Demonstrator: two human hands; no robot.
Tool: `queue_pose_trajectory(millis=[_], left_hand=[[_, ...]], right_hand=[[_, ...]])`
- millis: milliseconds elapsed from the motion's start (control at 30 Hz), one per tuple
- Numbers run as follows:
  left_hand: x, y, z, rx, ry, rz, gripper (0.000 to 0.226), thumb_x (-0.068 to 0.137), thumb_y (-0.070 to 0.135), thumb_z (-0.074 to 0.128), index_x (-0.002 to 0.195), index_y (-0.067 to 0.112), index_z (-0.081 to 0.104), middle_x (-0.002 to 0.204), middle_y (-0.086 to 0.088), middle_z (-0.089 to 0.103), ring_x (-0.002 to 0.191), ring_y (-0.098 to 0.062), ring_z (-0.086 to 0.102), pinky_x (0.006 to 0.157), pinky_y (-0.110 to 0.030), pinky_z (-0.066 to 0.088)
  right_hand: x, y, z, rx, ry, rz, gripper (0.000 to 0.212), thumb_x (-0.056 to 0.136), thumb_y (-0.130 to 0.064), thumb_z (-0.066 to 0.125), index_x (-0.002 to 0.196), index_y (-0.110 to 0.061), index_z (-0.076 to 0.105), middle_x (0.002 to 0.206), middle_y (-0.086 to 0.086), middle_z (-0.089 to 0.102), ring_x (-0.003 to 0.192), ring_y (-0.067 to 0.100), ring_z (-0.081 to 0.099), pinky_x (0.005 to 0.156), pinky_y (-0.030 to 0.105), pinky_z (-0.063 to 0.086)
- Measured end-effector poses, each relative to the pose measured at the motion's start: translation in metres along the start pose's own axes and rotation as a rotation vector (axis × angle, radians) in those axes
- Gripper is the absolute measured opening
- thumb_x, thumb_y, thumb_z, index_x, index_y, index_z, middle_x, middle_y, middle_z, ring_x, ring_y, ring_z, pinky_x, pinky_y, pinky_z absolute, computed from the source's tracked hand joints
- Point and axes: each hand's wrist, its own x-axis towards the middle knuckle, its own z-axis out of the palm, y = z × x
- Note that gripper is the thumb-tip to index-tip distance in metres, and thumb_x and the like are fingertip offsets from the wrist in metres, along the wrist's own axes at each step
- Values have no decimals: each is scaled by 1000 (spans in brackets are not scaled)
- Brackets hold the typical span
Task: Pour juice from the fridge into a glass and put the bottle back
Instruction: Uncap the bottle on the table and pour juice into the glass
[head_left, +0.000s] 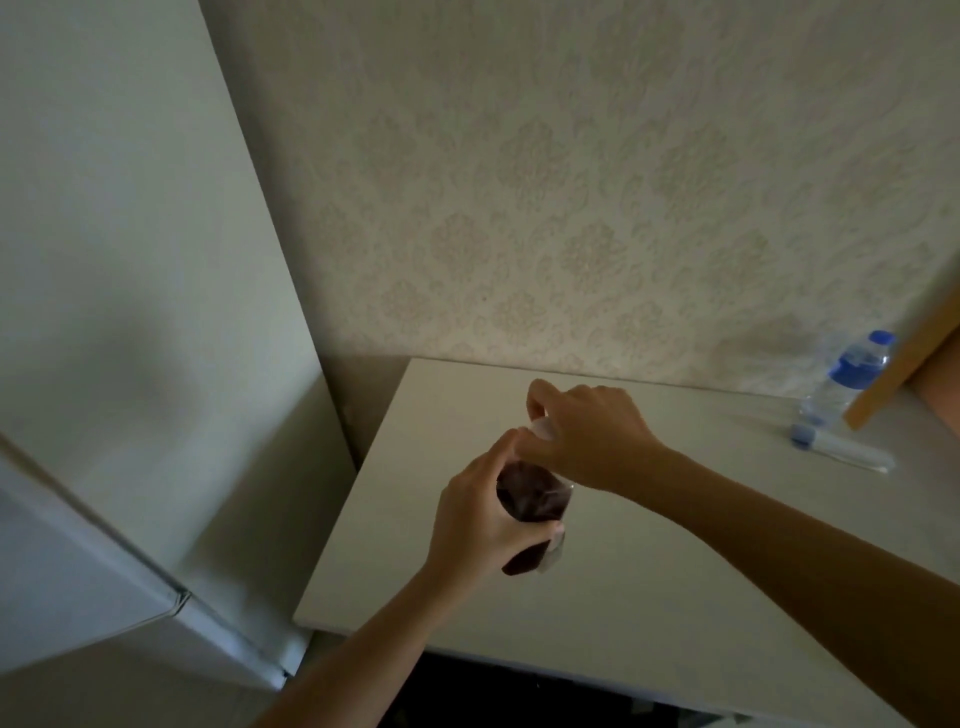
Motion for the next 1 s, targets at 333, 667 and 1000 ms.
queue_pose_trajectory(millis=[333, 667, 1000], left_hand=[[2, -1, -11, -124, -79, -17, 88, 47, 44, 91, 124, 37, 49, 101, 20, 64, 96, 4, 61, 77, -18, 55], [-2, -8, -19, -185, -237, -94, 71, 51, 36, 91, 113, 33, 56, 106, 18, 64, 103, 1, 58, 82, -18, 54], [-2, -10, -15, -201, -308, -101, 77, 52, 34, 91, 118, 41, 52, 108, 22, 63, 105, 3, 57, 86, -21, 53]], right_hand=[[9, 14, -2, 56, 107, -585, 15, 79, -34, 53, 84, -20, 51, 60, -7, 48, 56, 11, 40, 56, 24, 40], [9, 27, -12, -293, -43, -853, 28, 93, -36, 43, 120, -28, 41, 85, -8, 59, 88, 11, 39, 95, 30, 21], [-4, 33, -14, -289, -179, -731, 35, 96, -41, 32, 130, -35, 33, 104, -7, 56, 95, 12, 47, 95, 32, 32]])
